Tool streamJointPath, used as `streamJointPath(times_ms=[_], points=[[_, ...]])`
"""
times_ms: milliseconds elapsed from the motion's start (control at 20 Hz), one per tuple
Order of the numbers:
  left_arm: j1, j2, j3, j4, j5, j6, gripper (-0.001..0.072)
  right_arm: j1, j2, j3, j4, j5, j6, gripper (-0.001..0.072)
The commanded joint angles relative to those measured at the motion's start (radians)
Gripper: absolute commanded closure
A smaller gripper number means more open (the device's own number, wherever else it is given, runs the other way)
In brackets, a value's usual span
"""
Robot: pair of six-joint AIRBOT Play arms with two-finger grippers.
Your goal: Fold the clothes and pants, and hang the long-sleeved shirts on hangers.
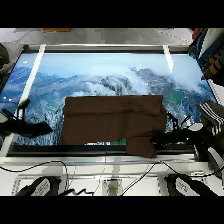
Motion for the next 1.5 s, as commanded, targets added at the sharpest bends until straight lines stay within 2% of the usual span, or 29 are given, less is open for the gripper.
streamJointPath(times_ms=[0, 150, 400, 500, 600, 700, 750, 800, 950, 1050, 1200, 1350, 1450], points=[[0.026, -0.001, -0.172, -0.058, 0.065, 0.027, 0.0233, 0.000, 0.007, 0.002, 0.015, 0.005, -0.003, 0.0697], [0.026, -0.001, -0.256, -0.081, 0.137, 0.029, 0.0232, 0.000, 0.007, 0.002, 0.018, 0.008, -0.003, 0.0696], [0.026, -0.002, -0.316, -0.214, 0.232, 0.112, 0.0236, 0.000, 0.007, 0.002, 0.060, 0.008, -0.003, 0.0696], [0.020, -0.002, -0.322, -0.215, 0.235, 0.117, 0.0252, 0.000, 0.008, 0.002, 0.072, 0.006, -0.003, 0.0697], [-0.008, -0.002, -0.321, -0.215, 0.256, 0.118, 0.0492, 0.000, 0.008, 0.002, 0.074, 0.001, -0.004, 0.0696], [-0.045, -0.002, -0.321, -0.215, 0.304, 0.117, 0.0502, 0.000, 0.008, 0.002, 0.077, 0.002, -0.003, 0.0697], [-0.063, -0.002, -0.320, -0.216, 0.321, 0.117, 0.0562, 0.000, 0.010, 0.002, 0.082, 0.008, -0.003, 0.0697], [-0.076, -0.002, -0.316, -0.217, 0.325, 0.118, 0.0681, 0.000, 0.017, 0.006, 0.085, 0.018, -0.004, 0.0696], [-0.085, 0.012, -0.275, -0.290, 0.284, 0.130, 0.0685, 0.000, 0.071, 0.053, 0.088, 0.071, -0.022, 0.0697], [-0.085, 0.042, -0.220, -0.407, 0.211, 0.218, 0.0685, 0.000, 0.117, 0.116, 0.090, 0.119, -0.021, 0.0697], [-0.084, 0.129, -0.096, -0.499, 0.174, 0.237, 0.0685, 0.000, 0.199, 0.229, 0.090, 0.171, 0.010, 0.0697], [-0.085, 0.211, -0.003, -0.594, 0.229, 0.238, 0.0685, 0.000, 0.261, 0.326, 0.095, 0.159, 0.016, 0.0696], [-0.086, 0.243, 0.009, -0.634, 0.373, 0.237, 0.0685, 0.000, 0.269, 0.362, 0.117, 0.072, 0.017, 0.0697]])
